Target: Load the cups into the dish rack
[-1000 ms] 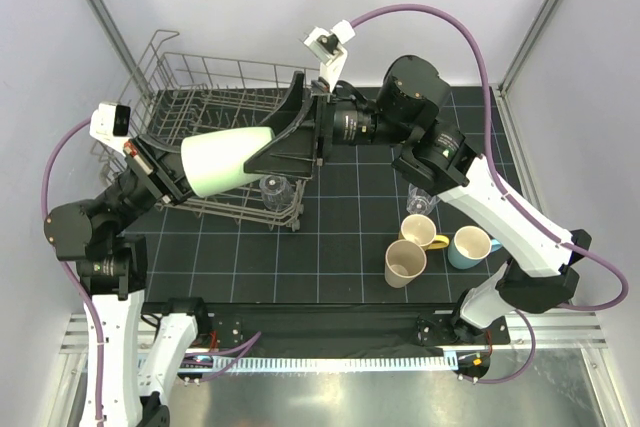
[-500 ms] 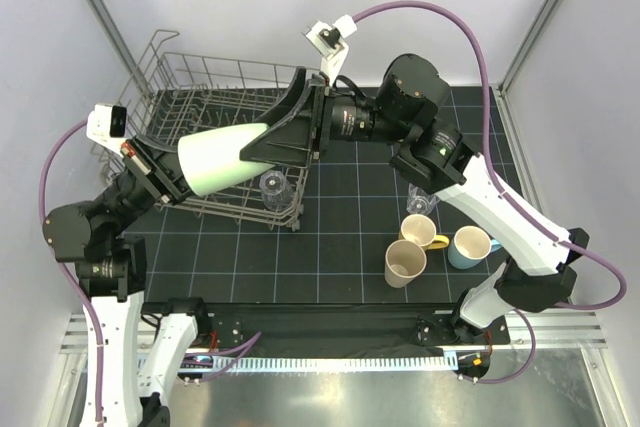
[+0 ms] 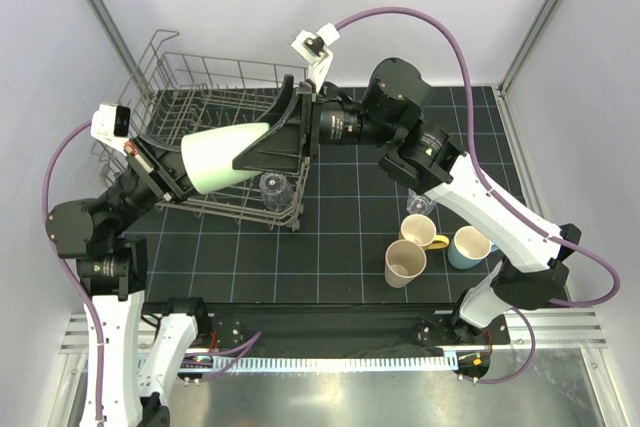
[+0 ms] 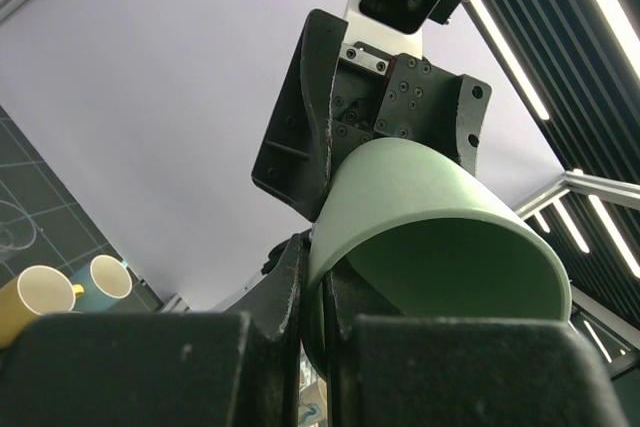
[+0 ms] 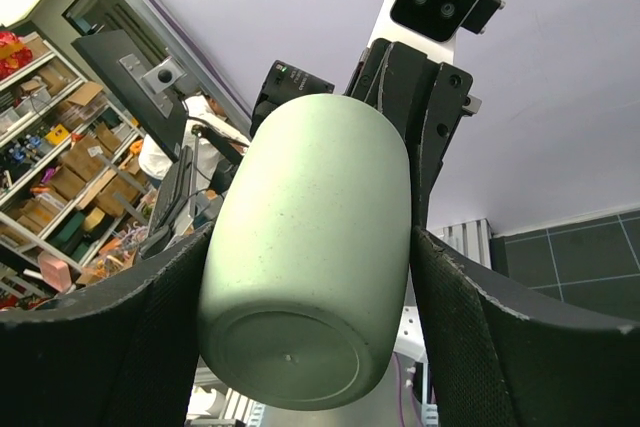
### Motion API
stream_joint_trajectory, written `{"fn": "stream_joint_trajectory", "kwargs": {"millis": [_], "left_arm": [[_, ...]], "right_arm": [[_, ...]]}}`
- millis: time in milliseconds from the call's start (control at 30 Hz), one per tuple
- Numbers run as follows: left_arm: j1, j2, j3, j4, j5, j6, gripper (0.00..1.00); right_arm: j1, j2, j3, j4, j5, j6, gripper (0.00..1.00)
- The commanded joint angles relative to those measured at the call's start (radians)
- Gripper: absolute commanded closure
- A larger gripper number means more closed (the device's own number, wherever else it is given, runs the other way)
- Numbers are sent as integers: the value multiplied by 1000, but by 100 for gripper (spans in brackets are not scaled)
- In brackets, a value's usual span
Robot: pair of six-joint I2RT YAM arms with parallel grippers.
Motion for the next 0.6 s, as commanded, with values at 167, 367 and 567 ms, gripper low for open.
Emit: {"fn": "stream_joint_trajectory", "kwargs": {"millis": [167,367,567], "left_arm": [[0,5,0,-17,-4,39,100],[0,-41,-29,-188,-16,135,35],[-2,-83,32,-518,-77,342,13]], "right_arm": [[9,14,29,62,-6,23,81],[9,8,64,-39,78,-43,96],[-8,-26,59,-124,187,-112,96]]}}
